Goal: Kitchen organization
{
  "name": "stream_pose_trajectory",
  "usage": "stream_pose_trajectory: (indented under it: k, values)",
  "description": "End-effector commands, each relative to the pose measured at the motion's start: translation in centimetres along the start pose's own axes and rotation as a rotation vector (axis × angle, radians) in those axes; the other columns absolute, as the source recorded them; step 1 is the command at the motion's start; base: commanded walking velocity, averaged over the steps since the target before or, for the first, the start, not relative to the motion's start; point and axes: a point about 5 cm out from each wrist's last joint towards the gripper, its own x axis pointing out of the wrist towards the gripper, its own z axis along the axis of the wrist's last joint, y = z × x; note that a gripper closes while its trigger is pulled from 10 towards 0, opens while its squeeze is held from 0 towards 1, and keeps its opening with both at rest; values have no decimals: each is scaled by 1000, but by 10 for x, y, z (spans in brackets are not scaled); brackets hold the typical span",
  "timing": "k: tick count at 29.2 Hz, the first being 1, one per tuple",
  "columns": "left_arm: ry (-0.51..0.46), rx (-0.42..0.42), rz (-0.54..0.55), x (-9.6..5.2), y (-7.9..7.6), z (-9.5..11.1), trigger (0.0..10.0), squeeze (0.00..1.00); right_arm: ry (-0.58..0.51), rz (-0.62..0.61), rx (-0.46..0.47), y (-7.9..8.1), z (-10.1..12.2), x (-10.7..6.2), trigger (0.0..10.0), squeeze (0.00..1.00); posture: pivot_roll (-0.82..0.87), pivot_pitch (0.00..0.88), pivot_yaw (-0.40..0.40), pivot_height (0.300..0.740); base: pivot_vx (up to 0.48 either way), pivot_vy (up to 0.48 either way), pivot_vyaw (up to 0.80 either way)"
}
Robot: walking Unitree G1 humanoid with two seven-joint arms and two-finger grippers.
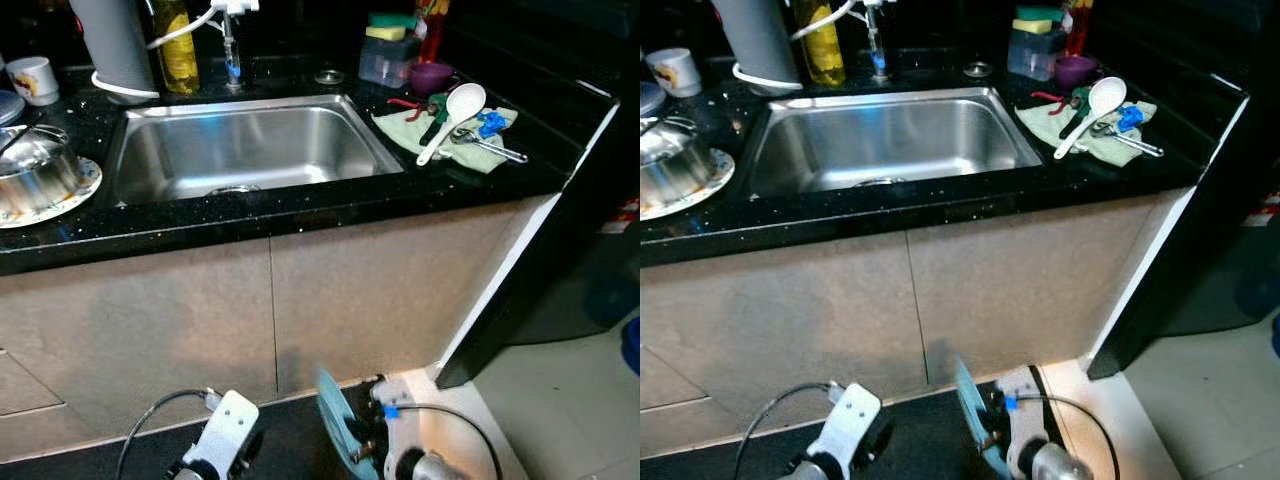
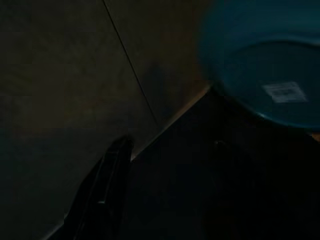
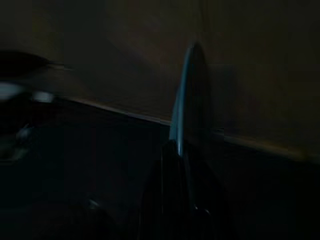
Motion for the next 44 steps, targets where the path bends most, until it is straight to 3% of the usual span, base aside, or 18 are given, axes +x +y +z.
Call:
stream_pose_trajectory:
  k: [1, 3, 4, 7, 9, 10, 12, 14, 16, 19, 21, 22, 26, 33, 38, 39, 41, 44]
  values:
    - [-63, 17, 13, -6, 6, 9, 10000, 0, 1, 87, 16, 5, 7, -2, 10000, 0, -52, 146, -25, 740, 0, 0, 0]
    - [-200, 5, 72, -10, 21, 41, 10000, 0, -38, 205, 44, 6, 31, -7, 10000, 0, -47, 146, -27, 740, 0, 0, 0]
    - [-200, 5, 72, -10, 21, 41, 10000, 0, -38, 205, 44, 6, 31, -7, 10000, 0, -47, 146, -27, 740, 0, 0, 0]
    - [-301, -41, 173, -12, 48, 76, 10000, 0, -137, 338, 103, 6, 73, -16, 10000, 0, -44, 144, -30, 740, 0, 0, 0]
    - [-370, -32, 249, -11, 72, 102, 10000, 0, -219, 301, 26, -4, 104, -17, 10000, 0, -43, 145, -30, 740, 0, 0, 0]
    - [-370, -32, 249, -11, 72, 102, 10000, 0, -219, 301, 26, -4, 104, -17, 10000, 0, -43, 145, -30, 740, 0, 0, 0]
    - [-426, -8, 323, -12, 92, 122, 10000, 0, -293, 247, -17, -14, 128, -18, 10000, 0, -39, 141, -30, 740, 0, 0, 0]
    - [-441, -3, 345, -12, 98, 127, 10000, 0, -314, 239, -21, -16, 135, -19, 10000, 0, -39, 141, -30, 740, 0, 0, 0]
    - [-484, -22, 401, -14, 116, 146, 10000, 0, -419, 236, -14, -19, 166, -27, 10000, 0, -36, 136, -32, 740, 0, 0, 0]
    - [-502, -64, 415, -15, 124, 155, 10000, 0, -480, 234, -1, -19, 183, -32, 10000, 0, -36, 133, -33, 740, 0, 0, 0]
    - [-522, -188, 387, -14, 140, 180, 10000, 0, -688, 188, 121, -29, 230, -43, 10000, 0, -36, 128, -32, 740, 0, 0, 0]
    - [-525, -198, 379, -14, 143, 185, 10000, 0, -735, 176, 155, -31, 239, -45, 10000, 0, -36, 128, -32, 740, 0, 0, 0]
    - [-557, -154, 388, -15, 153, 203, 10000, 0, -880, 175, 223, -32, 266, -53, 10000, 0, -28, 123, -37, 740, 0, 0, 0]
    - [-559, -118, 434, -12, 166, 227, 10000, 0, -1023, 179, 240, -25, 303, -65, 10000, 0, -25, 123, -38, 740, 0, 0, 0]
    - [-492, -69, 473, -2, 174, 235, 10000, 0, -996, -61, -32, -24, 319, -61, 10000, 0, -33, 131, -33, 740, 0, 0, 0]
    - [-492, -69, 473, -2, 174, 235, 10000, 0, -996, -61, -32, -24, 319, -61, 10000, 0, -33, 131, -33, 740, 0, 0, 0]
    - [-464, -48, 494, 2, 178, 237, 10000, 0, -1011, -142, -131, -17, 321, -55, 10000, 0, -36, 133, -32, 740, 0, 0, 0]
    - [-466, -58, 490, 4, 178, 240, 10000, 0, -1029, -160, -163, -10, 322, -49, 10000, 0, -36, 133, -32, 740, 0, 0, 0]
